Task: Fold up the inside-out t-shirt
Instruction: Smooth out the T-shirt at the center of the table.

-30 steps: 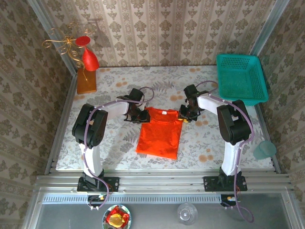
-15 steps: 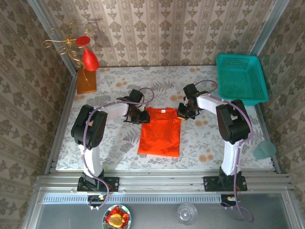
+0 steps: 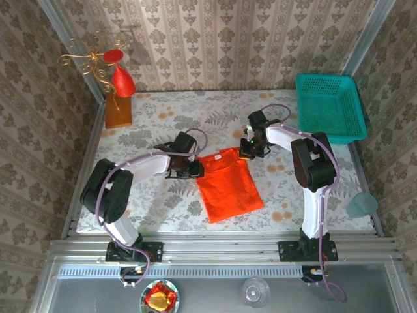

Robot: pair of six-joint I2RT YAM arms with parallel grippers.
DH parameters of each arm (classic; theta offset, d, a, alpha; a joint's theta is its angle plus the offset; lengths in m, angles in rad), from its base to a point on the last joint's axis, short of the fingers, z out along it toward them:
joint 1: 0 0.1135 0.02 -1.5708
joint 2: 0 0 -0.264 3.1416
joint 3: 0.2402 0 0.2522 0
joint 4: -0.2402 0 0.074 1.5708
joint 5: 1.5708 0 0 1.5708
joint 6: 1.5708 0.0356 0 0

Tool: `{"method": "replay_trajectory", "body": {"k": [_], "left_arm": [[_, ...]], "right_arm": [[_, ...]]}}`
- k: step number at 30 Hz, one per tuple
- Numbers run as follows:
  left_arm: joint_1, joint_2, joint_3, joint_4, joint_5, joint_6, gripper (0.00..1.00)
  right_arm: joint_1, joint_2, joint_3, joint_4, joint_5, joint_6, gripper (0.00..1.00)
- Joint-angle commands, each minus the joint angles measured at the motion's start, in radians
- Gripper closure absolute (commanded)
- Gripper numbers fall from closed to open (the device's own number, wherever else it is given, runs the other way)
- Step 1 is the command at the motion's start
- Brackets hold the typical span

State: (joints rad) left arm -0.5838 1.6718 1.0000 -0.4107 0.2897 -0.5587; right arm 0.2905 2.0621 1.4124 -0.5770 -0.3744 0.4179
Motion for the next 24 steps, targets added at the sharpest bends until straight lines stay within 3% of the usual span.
{"method": "replay_trajectory", "body": {"k": [1,6,14,17,24], "left_arm": [[0.061,-0.027,0.022,-0.05,-0.07,-0.057,0.7],[0.106,-0.011,0.029,-0.033,-0.036,-0.082,0.64],[0.116,0.053,-0.017,0.117,0.102,-0.147,0.63],[0.116,0.074,-0.032,0.174,0.143,-0.166,0.73],[0.116,0.089,-0.003,0.098,0.077,-0.146,0.69]], "right_arm": [[0.0,0.014,0.003,-0.044,-0.02,-0.024,0.97],[0.001,-0.005,-0.023,-0.038,-0.018,-0.01,0.96],[0.003,-0.016,-0.031,-0.047,-0.012,0.0,0.95],[0.003,-0.023,-0.034,-0.053,-0.002,0.005,0.95],[0.003,-0.027,-0.033,-0.062,0.001,0.008,0.94]]}}
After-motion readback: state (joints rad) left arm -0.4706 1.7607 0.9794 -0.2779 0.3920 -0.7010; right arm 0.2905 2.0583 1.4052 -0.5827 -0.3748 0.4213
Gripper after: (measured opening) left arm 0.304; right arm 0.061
